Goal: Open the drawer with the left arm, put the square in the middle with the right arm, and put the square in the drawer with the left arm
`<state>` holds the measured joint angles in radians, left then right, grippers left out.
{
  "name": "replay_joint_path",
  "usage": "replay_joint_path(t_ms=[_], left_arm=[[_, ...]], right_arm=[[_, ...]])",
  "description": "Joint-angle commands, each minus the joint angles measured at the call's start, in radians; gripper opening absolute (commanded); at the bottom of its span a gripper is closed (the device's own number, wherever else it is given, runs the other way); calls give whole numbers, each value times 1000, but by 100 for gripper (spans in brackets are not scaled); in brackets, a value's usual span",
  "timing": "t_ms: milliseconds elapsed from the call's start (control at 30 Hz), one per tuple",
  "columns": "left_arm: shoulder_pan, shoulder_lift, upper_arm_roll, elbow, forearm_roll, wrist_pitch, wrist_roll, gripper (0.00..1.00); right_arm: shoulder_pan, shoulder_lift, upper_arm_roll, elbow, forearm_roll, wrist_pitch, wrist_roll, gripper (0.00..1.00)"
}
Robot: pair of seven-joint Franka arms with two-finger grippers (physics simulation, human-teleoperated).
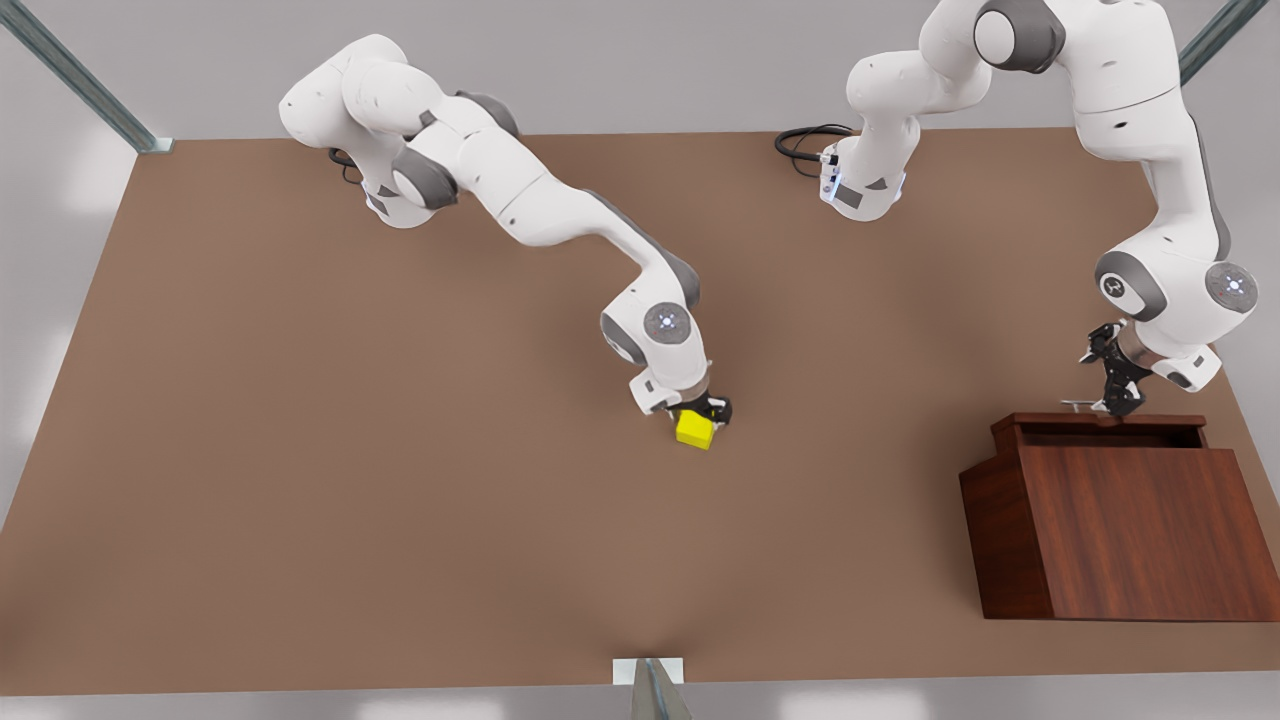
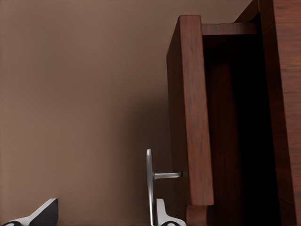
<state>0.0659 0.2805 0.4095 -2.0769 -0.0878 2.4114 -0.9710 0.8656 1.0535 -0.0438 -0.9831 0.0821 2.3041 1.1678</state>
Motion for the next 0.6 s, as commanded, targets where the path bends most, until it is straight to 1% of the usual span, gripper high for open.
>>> replay_joint_path(t_ms=[0,33,67,100,133,167,200,233,267,300,333,367,400,433,467,500,567], left_arm=[[0,-1,0,0,0,-2,0,100],[0,-3,2,0,0,-14,0,100],[0,-6,2,0,0,-15,0,100],[0,-7,9,0,2,-15,0,100],[0,-10,14,0,2,-29,2,100],[-1,-15,20,0,2,-37,2,100],[-1,-15,22,0,2,-37,2,100],[-1,-15,25,-2,2,-41,2,100],[-1,-15,29,-2,2,-41,2,100],[-1,-21,29,-12,2,-41,2,100],[-1,-21,32,-12,2,-41,2,100],[-1,-23,37,-14,2,-41,2,100],[-1,-29,37,-25,2,-46,2,100],[-1,-37,37,-28,2,-49,2,100],[-1,-37,37,-28,2,-49,2,100],[-1,-46,38,-37,2,-49,2,100],[-1,-63,45,-43,3,-64,2,100]], right_arm=[[-2,-18,1,-6,1,0,0,100],[-5,-67,-1,-37,-1,-2,0,100],[-45,-182,1,-143,-4,0,-36,100],[-103,-369,4,-342,-7,1,-203,100],[-197,-558,5,-528,-7,-5,-404,100],[-322,-691,15,-629,-7,-156,-635,100],[-476,-799,15,-629,-2,-487,-956,100],[-588,-871,-5,-618,-21,-750,-1123,100],[-640,-879,-8,-548,-74,-827,-1168,100],[-721,-883,-8,-525,-124,-704,-1197,100],[-755,-880,-10,-529,-125,-683,-1192,100],[-752,-848,-13,-502,-136,-655,-1186,100],[-807,-794,-11,-445,-145,-628,-1198,100],[-853,-788,30,-447,-145,-606,-1205,100],[-873,-800,38,-454,-140,-606,-1205,100],[-933,-805,84,-456,-136,-608,-1203,100],[-913,-803,91,-443,-154,-618,-1203,100]])
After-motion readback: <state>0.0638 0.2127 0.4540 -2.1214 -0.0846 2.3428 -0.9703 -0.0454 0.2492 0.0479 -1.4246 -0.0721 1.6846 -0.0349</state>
